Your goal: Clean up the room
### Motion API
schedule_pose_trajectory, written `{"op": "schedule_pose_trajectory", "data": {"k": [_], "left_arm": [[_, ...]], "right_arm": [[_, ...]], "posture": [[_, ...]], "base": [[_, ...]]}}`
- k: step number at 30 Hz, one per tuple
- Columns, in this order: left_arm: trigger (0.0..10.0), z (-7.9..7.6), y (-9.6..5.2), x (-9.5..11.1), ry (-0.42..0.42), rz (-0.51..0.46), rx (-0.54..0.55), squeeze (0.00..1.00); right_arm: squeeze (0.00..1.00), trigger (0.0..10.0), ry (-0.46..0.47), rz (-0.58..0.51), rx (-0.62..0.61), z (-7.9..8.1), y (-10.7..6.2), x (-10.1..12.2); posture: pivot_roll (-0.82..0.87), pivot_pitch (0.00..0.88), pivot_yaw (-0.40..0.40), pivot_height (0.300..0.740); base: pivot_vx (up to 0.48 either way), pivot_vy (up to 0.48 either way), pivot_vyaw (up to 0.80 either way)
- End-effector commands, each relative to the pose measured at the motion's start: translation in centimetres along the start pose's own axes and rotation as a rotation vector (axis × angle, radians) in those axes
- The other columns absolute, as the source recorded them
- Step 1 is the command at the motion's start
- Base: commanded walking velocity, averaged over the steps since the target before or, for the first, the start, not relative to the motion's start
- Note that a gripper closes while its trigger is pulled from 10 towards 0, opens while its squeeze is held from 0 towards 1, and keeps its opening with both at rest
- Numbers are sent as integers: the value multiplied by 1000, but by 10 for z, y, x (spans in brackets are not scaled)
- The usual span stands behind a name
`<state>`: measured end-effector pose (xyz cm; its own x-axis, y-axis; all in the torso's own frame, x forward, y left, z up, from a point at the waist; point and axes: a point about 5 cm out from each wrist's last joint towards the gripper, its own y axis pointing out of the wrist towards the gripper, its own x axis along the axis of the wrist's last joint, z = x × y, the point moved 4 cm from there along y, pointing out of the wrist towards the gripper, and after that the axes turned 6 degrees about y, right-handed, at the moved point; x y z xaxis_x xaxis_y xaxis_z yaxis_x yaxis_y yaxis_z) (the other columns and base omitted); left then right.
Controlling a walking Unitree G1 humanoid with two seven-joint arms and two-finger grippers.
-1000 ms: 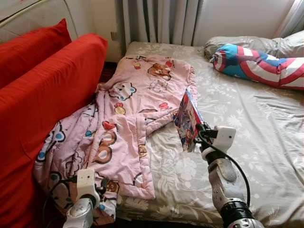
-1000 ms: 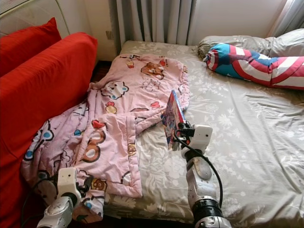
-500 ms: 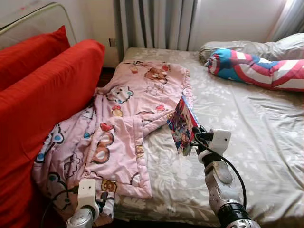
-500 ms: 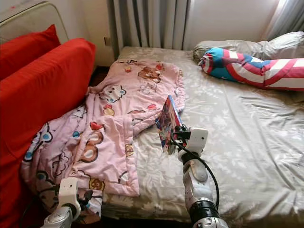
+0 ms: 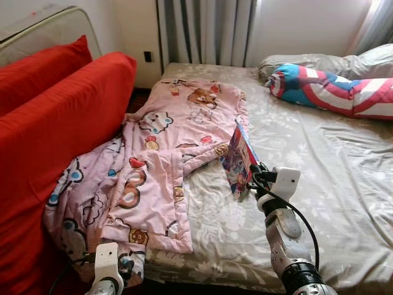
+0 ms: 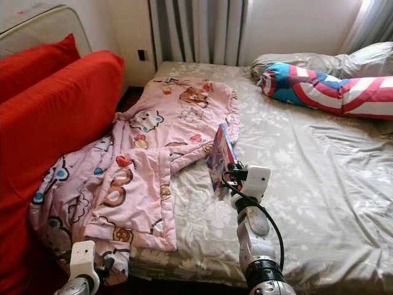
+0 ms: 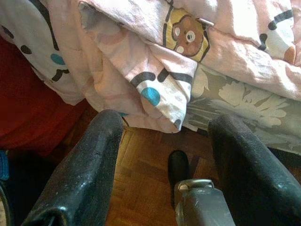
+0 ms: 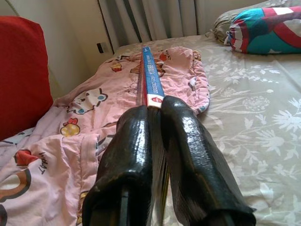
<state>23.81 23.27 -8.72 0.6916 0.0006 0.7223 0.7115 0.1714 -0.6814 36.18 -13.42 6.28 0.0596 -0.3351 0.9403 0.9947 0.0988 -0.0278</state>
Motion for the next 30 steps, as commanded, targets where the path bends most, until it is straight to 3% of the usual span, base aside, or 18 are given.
{"op": "schedule_pose_trajectory", "data": {"k": [1, 5, 30], "left_arm": [[10000, 0, -1, -6, -3, 21, 4, 0], [10000, -1, -2, -8, -4, 26, 3, 0], [10000, -5, -3, -14, -16, 38, 1, 0]], "right_arm": [[0, 10000, -14, -38, -2, -1, 4, 11], [0, 10000, -8, -40, 5, 1, 4, 10], [0, 10000, -28, -40, 5, 3, 5, 11]], "posture": [[-54, 10, -21, 740], [-54, 16, -23, 740], [-56, 33, -23, 740]], "base": [[0, -375, -744], [0, -376, -764], [0, -377, 0]]}}
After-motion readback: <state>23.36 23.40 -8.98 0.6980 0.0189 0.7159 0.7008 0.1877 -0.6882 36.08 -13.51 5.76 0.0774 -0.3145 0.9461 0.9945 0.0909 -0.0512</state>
